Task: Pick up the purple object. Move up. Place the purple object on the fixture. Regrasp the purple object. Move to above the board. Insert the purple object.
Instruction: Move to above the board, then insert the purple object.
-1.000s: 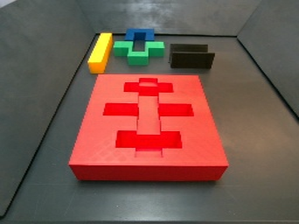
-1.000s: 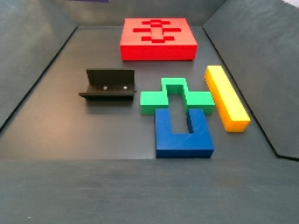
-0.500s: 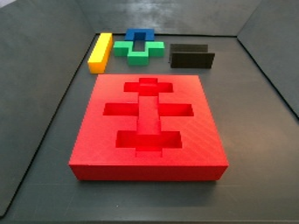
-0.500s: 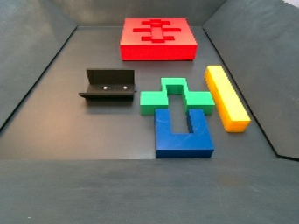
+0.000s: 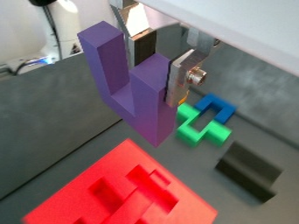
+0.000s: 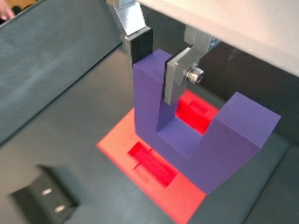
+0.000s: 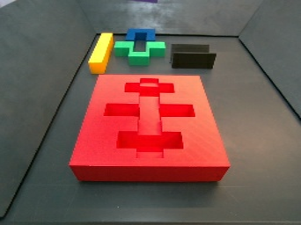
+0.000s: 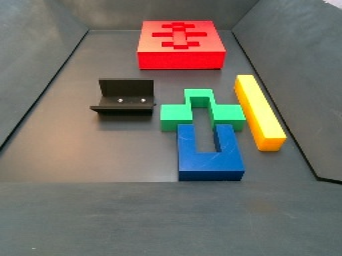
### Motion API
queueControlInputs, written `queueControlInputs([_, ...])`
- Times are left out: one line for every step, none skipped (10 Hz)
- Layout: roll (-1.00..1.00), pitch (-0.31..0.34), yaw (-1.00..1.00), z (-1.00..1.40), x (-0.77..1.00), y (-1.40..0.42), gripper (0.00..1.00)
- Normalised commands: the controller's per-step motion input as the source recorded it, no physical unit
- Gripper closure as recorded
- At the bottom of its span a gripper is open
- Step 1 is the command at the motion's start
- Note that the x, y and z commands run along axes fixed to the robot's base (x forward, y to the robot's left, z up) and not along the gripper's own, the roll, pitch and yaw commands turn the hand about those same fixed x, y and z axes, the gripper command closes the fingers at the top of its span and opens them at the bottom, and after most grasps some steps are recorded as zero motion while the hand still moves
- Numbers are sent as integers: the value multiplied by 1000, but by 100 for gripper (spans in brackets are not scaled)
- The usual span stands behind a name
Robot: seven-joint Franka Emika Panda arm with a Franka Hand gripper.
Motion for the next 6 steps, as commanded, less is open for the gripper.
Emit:
queueControlInputs([-521,-15,28,8,-92,13,100])
queueControlInputs([-360,-35,16,5,-78,17,100])
queueControlInputs([-212,-35,3,-4,-49,10,100])
queueControlInputs([53,-3,0,-86,0,-200,100])
queueControlInputs([44,-13,0,-123,0,-226,100])
queueControlInputs([0,-47,0,-243,149,-317,100])
